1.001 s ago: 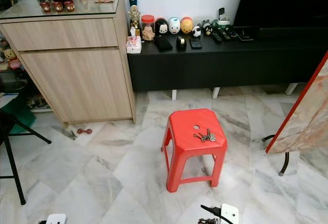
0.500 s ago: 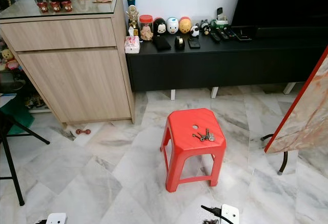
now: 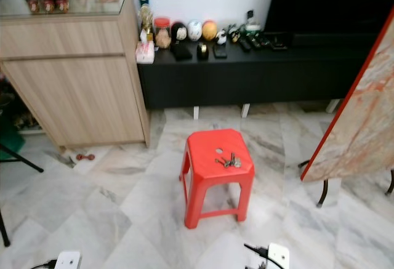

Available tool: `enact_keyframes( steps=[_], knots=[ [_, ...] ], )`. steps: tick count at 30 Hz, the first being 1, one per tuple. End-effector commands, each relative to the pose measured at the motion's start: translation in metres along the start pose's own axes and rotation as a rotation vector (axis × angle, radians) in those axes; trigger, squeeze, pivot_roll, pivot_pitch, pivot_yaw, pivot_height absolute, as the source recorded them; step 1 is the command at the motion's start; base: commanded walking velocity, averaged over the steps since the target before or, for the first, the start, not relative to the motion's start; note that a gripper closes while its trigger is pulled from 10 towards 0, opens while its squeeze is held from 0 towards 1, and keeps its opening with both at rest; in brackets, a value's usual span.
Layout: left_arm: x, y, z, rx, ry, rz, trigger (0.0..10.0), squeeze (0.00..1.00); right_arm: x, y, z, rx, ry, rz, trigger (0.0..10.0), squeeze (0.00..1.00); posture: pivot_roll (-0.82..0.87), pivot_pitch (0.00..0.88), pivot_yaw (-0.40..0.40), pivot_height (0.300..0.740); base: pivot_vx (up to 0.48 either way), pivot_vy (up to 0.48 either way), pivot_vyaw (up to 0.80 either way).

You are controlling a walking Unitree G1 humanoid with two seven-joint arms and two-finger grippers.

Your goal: Hang keys on a hook

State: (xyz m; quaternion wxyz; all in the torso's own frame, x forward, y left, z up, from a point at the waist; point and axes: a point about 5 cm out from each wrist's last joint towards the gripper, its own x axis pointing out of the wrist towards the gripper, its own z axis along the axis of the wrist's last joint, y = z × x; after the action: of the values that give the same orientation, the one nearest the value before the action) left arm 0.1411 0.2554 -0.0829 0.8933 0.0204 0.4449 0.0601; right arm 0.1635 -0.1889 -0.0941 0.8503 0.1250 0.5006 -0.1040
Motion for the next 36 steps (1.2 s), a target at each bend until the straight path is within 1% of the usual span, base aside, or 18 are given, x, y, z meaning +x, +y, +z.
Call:
enact_keyframes(
  steps=[1,6,8,13,16,26,32,36],
  knots=[
    [0.001,-0.0065,-0.0015,0.008,0.015,-0.025,10.0,0.0,-0.0009,-0.0092,0.0016,0.007,-0.008,-0.024,10.0,0.0,0.09,0.019,-0.043,0.74,0.0,-0.465,0.0],
    [0.0012,-0.0071,-0.0011,0.006,0.015,-0.027,10.0,0.0,-0.0009,-0.01,0.0024,0.012,-0.011,-0.027,10.0,0.0,0.08,0.02,-0.044,0.74,0.0,-0.465,0.0],
    [0.0013,-0.0074,-0.0011,0.006,0.016,-0.029,10.0,0.0,-0.0009,-0.0099,0.002,0.045,-0.012,-0.028,10.0,0.0,0.08,0.021,-0.046,0.74,0.0,-0.465,0.0],
    [0.0011,-0.0073,-0.0015,0.005,0.017,-0.03,10.0,0.0,-0.001,-0.0098,0.0014,0.056,-0.011,-0.028,10.0,0.0,0.09,0.018,-0.049,0.74,0.0,-0.465,0.0],
    [0.0011,-0.0069,-0.0016,0.004,0.017,-0.029,10.0,0.0,-0.0009,-0.0087,0.0008,0.082,-0.016,-0.019,10.0,0.0,0.09,0.012,-0.047,0.74,0.0,-0.466,0.0],
    [0.0011,-0.0068,-0.0014,0.014,0.018,-0.033,10.0,0.0,-0.0009,-0.0077,0.0012,0.086,-0.025,-0.011,10.0,0.0,0.08,0.0,-0.043,0.74,0.0,-0.458,0.0],
    [0.0013,-0.0075,-0.0015,0.007,0.022,-0.03,10.0,0.0,-0.0009,-0.0082,0.0019,0.084,-0.027,-0.012,10.0,0.0,0.09,0.0,-0.045,0.74,0.0,0.0,0.0],
    [0.002,-0.0077,0.0002,0.005,0.019,-0.026,10.0,0.0,-0.0008,-0.0072,0.0045,0.112,-0.048,-0.007,10.0,0.0,0.09,0.0,-0.046,0.74,0.0,0.0,0.0]
  ],
)
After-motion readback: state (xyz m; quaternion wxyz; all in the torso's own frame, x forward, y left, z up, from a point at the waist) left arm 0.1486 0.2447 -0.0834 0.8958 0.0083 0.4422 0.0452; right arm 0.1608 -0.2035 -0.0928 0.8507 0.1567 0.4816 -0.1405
